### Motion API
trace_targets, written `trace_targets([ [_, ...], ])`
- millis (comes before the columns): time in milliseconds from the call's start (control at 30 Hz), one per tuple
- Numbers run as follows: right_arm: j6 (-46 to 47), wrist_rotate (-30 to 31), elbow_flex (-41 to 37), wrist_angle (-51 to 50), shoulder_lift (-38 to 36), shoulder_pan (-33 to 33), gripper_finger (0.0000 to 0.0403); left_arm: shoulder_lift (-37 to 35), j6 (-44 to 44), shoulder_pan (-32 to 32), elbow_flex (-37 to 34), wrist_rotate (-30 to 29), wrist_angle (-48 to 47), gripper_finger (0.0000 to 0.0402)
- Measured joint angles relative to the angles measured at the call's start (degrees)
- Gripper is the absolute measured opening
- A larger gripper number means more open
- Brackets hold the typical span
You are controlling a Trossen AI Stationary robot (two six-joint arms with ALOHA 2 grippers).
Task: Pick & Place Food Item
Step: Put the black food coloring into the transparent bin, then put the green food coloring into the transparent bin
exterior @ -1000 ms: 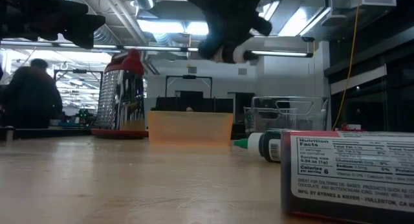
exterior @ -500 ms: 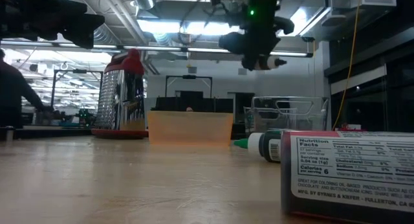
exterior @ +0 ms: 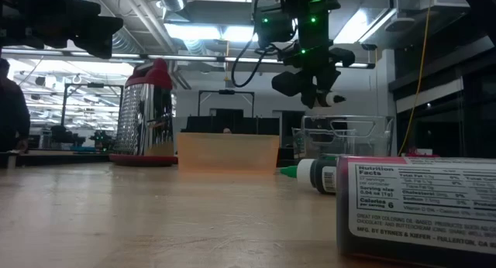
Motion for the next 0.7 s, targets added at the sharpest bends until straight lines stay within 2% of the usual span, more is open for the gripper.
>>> trace_targets([
  [233,-0.3,0.2,0.0,0.3,0.0,-0.1,0.0227,0.0,0.4,0.0,0.0,0.0,0.0,0.0177],
  [367,0.3,0.2,0.0,0.3,0.0,-0.1,0.0256,0.0,0.4,0.0,0.0,-0.1,0.0,0.0177],
  [500,0.2,-0.3,0.0,0.4,0.0,1.1,0.0267,0.0,0.4,0.0,0.0,-0.1,0.0,0.0177],
  [700,1.1,-2.9,0.4,0.5,0.0,6.2,0.0262,0.0,0.4,0.0,0.0,-0.1,0.0,0.0177],
])
